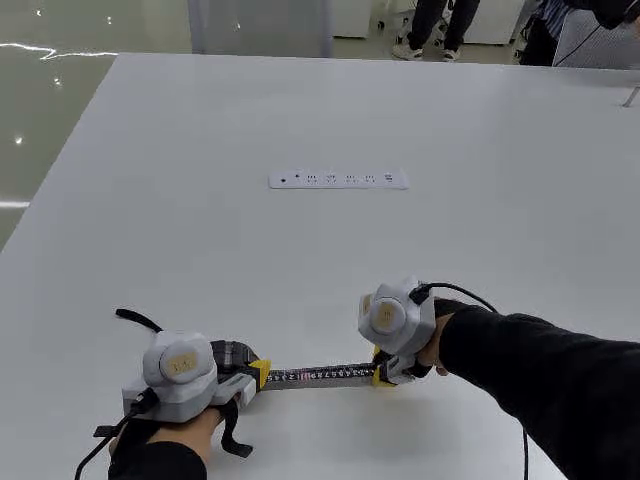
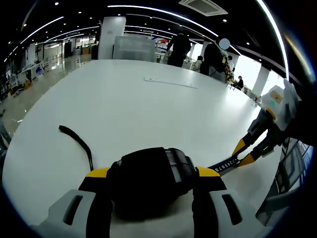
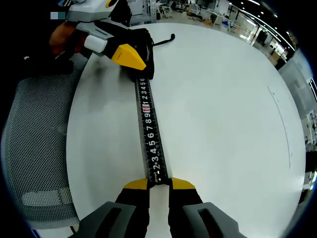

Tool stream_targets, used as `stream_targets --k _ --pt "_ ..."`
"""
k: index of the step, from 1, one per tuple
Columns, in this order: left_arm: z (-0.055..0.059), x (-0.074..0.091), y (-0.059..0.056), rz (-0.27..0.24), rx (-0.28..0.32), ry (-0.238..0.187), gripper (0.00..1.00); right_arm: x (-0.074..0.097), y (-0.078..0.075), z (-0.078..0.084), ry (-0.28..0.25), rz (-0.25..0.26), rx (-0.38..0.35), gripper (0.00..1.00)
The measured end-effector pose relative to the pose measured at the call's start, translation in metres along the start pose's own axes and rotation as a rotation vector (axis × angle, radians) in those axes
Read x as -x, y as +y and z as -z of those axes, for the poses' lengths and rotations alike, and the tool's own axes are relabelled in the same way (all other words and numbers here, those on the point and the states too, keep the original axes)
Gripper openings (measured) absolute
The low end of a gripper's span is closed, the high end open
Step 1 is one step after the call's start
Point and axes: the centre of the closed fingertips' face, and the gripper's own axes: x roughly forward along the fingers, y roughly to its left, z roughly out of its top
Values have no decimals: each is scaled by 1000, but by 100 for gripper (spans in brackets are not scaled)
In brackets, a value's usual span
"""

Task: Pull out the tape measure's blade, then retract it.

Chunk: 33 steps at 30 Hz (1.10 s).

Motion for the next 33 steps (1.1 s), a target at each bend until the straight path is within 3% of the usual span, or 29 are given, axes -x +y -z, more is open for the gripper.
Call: stream_targets --k 33 --pt "1 1 -2 6 4 6 61 -6 4 -20 -16 -15 -2 9"
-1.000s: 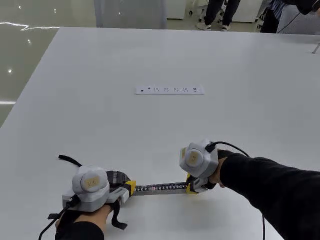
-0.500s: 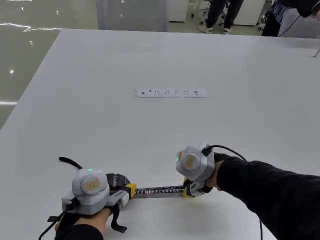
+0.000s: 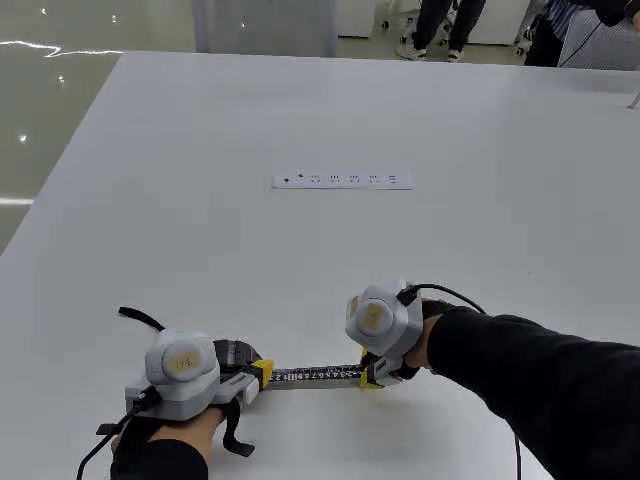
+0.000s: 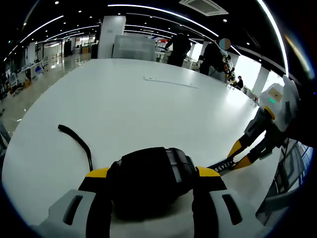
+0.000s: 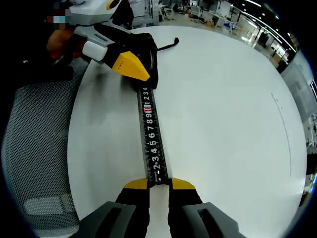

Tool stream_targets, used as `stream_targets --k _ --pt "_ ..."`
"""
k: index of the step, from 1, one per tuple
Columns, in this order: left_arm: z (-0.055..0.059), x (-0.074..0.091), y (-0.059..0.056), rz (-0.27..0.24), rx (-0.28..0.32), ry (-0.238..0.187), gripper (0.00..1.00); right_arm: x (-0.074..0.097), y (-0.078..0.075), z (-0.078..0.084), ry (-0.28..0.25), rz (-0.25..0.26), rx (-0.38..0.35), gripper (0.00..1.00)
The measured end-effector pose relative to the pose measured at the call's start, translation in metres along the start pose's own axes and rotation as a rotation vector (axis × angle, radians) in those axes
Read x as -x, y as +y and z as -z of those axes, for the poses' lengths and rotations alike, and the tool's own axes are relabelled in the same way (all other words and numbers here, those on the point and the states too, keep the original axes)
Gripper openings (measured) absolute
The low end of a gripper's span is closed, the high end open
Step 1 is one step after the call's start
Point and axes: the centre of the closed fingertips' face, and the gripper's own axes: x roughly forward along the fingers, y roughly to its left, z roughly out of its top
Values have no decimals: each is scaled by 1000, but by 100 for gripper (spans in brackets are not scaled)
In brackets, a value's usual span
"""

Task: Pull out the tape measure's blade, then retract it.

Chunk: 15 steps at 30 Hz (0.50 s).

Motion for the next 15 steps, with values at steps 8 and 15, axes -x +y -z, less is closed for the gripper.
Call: stream_targets --k 8,15 --pt "0 0 0 -1 -4 1 61 -1 1 -4 14 5 -7 9" --pt "0 0 1 -8 -17 -3 61 -3 1 -7 3 5 -7 9"
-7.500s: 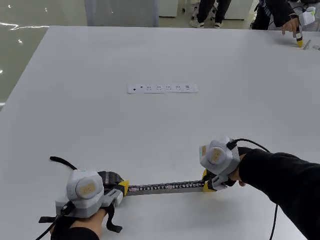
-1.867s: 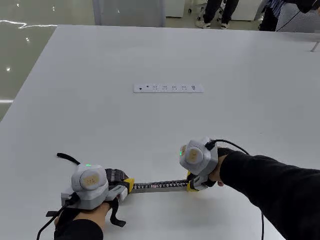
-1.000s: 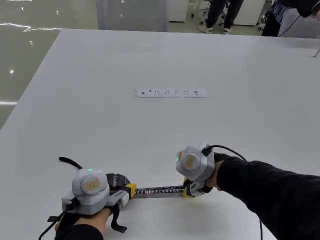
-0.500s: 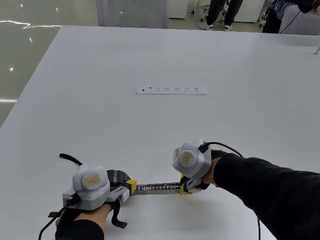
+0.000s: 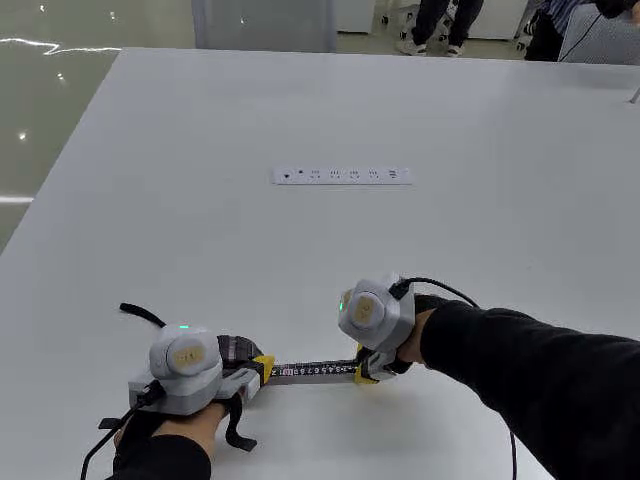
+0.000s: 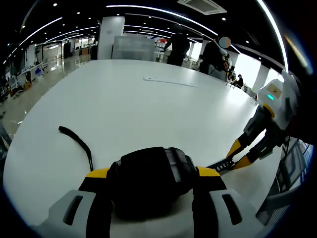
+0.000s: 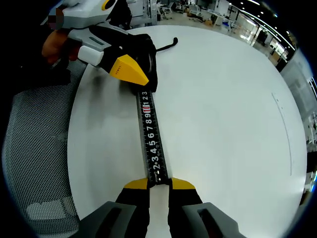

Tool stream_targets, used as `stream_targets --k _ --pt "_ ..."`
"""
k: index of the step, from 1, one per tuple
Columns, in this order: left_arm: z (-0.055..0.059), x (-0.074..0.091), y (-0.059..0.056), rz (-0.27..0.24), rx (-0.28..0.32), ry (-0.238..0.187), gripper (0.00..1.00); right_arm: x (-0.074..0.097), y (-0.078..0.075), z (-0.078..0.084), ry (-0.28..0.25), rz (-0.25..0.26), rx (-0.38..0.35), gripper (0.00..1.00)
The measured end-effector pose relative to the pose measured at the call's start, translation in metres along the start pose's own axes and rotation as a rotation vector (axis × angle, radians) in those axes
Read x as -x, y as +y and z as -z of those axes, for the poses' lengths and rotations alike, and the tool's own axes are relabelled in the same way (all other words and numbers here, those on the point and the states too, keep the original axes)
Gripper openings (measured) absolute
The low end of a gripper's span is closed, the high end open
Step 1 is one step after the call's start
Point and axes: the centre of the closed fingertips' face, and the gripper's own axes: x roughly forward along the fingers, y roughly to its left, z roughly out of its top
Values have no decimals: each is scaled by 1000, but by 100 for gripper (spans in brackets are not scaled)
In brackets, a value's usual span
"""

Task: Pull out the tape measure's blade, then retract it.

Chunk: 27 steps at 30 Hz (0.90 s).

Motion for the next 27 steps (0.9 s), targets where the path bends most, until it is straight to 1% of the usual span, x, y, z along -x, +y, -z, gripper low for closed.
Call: stream_targets --k 3,8,10,12,16,18,20,22,27 --pt "0 0 0 3 8 1 60 -1 0 -1 -6 2 8 9" --pt "-1 0 0 11 11 1 60 -1 0 -2 -21 1 0 9" --pt "-1 0 1 16 20 -1 60 0 -1 -3 -40 -9 -35 9" --pt "0 1 1 23 27 -2 60 0 -1 -4 -46 -13 -46 9" --pt "-1 1 2 33 33 -5 60 0 0 -4 -49 -8 -35 9" --pt "0 1 1 37 32 -6 60 0 -1 -6 -59 -13 -42 9" --pt "-1 1 1 38 29 -8 60 0 0 -6 -61 -16 -29 9" --pt "-1 1 1 40 29 -7 60 -1 0 -7 -59 -17 -13 9" --pt "-1 2 0 42 32 -6 60 -1 0 -9 -59 -20 -8 9"
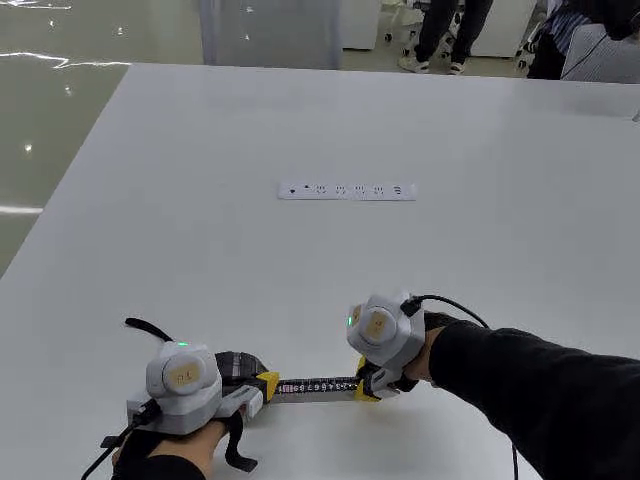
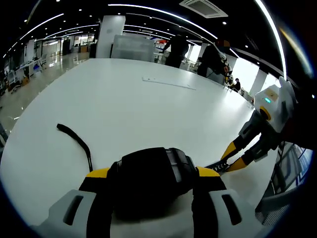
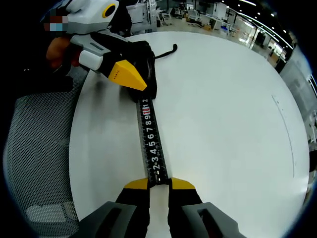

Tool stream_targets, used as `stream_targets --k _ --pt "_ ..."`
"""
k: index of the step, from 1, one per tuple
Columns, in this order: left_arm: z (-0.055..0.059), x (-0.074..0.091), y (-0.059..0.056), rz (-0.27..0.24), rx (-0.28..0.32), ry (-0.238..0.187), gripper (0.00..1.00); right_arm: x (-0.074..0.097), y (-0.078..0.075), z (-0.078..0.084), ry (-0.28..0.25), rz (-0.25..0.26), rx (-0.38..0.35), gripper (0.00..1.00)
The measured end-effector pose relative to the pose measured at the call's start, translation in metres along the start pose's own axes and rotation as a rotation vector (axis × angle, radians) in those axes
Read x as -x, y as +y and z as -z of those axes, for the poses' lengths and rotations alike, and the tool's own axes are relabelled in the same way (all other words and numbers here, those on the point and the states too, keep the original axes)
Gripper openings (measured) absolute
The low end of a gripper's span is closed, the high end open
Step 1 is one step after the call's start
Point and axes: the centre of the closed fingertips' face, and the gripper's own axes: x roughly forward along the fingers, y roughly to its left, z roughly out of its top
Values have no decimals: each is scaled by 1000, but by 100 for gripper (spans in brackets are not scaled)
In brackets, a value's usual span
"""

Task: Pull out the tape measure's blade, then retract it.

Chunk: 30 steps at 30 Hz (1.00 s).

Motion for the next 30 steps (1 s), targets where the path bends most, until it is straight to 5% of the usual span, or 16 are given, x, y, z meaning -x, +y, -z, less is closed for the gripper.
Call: stream_targets --k 12,26,30 --pt "1 0 -1 4 -3 6 60 -3 2 -5 -6 0 66 10" --pt "1 -2 0 1 4 9 60 -5 2 -11 -18 3 -17 9" --pt "1 -2 0 3 5 9 60 -5 5 -12 -19 4 16 9"
